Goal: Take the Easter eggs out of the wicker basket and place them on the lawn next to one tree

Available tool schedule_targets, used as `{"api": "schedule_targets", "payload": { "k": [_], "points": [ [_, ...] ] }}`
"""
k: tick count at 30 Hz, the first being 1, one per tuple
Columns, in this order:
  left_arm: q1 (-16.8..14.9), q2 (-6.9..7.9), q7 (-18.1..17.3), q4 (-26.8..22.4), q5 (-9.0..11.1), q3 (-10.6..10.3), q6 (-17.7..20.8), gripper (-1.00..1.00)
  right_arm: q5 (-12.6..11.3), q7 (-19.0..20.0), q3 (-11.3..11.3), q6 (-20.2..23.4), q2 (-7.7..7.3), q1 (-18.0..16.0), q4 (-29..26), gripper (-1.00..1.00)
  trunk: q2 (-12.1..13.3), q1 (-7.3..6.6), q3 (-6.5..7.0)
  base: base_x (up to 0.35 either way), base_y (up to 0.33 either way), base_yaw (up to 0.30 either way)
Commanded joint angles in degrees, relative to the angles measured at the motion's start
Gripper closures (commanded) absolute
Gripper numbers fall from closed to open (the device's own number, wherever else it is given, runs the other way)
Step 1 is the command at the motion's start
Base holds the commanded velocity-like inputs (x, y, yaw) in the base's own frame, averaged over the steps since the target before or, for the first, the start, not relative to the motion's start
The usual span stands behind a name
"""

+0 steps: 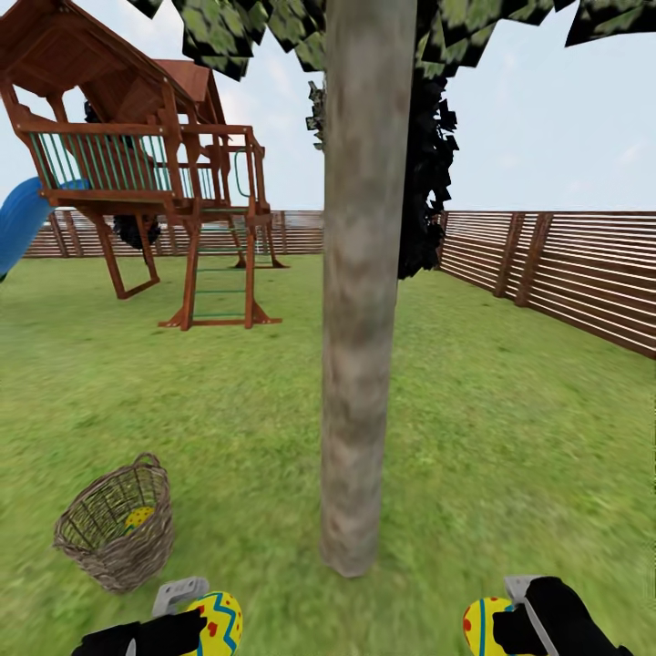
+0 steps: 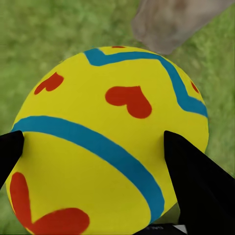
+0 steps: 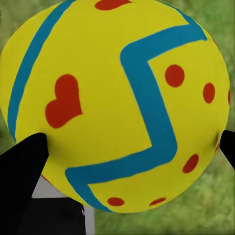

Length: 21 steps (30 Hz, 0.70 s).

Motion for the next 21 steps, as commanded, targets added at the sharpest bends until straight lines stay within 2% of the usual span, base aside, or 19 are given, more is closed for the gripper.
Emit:
{"api": "schedule_targets", "payload": {
  "k": [1, 21],
  "points": [
    [-0.1, -0.08, -0.6, -0.1, -0.6, 0.2, 0.1, 1.0, 0.4, 0.4, -0.1, 0.3, 0.01, 0.0, -0.1, 1.0, -0.5, 0.2, -0.26, -0.231, 0.112, 0.0],
    [-0.1, -0.15, -0.6, -0.1, -0.4, 0.3, 0.1, 1.0, 0.4, 0.5, -0.1, 0.2, 0.01, 0.0, -0.2, 1.0, -8.5, 4.59, -3.85, -0.007, 0.003, 0.0]
  ]
}}
